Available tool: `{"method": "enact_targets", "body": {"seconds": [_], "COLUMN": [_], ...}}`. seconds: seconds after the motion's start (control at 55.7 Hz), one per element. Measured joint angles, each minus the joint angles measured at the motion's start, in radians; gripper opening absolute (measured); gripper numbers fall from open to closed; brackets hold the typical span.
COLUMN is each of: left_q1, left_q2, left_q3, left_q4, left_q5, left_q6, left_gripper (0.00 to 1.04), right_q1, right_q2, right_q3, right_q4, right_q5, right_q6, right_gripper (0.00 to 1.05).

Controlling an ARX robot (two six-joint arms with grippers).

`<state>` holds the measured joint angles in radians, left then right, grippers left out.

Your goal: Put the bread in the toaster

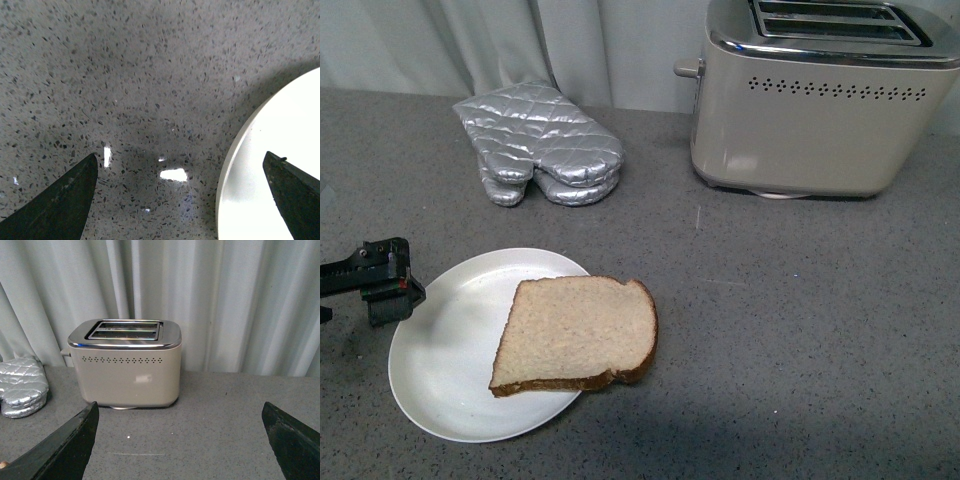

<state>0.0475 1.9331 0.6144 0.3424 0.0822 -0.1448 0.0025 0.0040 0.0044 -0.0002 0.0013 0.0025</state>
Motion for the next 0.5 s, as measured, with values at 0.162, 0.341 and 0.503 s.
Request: {"method": "enact_targets", "body": {"seconds": [0.162, 0.341, 0.503], "left_q1": [-0.018, -0.032, -0.044], "left_q2": [0.037, 0.069, 0.073], "left_q3": [0.012, 0.033, 0.046], "left_q4": [-0.022, -0.011, -0.029], "left_q5": [-0.011, -0.041, -0.011], "left_q6": [0.018, 0.031, 0.006], "left_gripper": [0.81, 0.52, 0.25], "right_q1": [0.000, 0.000, 0.000], "right_q2": [0.000, 0.000, 0.000], "right_q3": [0.000, 0.000, 0.000], "right_q4": [0.000, 0.000, 0.000], "right_q5": [0.000, 0.000, 0.000], "right_q6": [0.000, 0.000, 0.000], "right_gripper": [0.95, 0.95, 0.95]}}
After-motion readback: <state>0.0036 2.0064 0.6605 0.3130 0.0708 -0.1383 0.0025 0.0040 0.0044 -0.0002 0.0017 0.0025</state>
